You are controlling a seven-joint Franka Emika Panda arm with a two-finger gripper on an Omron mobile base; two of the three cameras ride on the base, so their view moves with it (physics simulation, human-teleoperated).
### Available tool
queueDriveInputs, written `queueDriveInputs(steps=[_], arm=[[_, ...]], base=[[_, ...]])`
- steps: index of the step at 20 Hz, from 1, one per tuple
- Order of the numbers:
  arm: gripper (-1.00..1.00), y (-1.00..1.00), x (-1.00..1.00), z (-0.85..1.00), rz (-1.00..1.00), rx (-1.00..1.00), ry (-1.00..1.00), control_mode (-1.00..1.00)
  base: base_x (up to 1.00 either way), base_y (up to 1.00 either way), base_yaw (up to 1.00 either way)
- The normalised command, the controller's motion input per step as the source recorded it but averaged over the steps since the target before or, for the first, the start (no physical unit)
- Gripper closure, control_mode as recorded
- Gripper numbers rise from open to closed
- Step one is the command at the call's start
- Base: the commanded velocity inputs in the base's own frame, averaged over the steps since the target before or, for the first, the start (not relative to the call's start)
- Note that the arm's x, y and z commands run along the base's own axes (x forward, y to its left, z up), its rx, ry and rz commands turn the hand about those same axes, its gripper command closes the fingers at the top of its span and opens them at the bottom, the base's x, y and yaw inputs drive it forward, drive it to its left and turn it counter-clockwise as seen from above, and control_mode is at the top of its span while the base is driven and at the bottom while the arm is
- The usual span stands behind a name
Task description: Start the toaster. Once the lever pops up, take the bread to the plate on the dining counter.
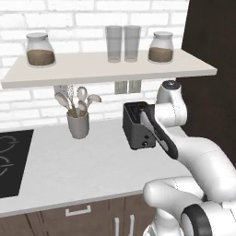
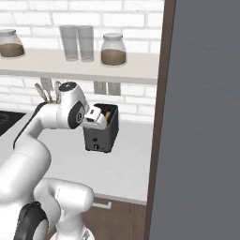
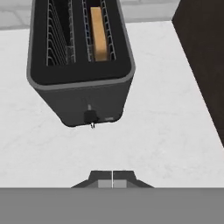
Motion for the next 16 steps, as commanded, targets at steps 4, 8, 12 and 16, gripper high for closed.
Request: queueDriveInputs(steps=[4, 8, 12, 16], arm=[[1.0, -0.68, -0.12, 0.51, 0.01, -0.03, 0.0, -1.0], [1.0, -0.36, 0.0, 0.05, 0.0, -0.05, -0.02, -1.0], [1.0, 0.0, 0.0, 0.0, 0.0, -0.01, -0.09, -1.0], [1.0, 0.01, 0.04, 0.02, 0.0, 0.0, -0.03, -1.0]], base=[[0.0, 0.0, 0.0], [0.0, 0.0, 0.0], [0.0, 0.0, 0.0], [0.0, 0.0, 0.0]])
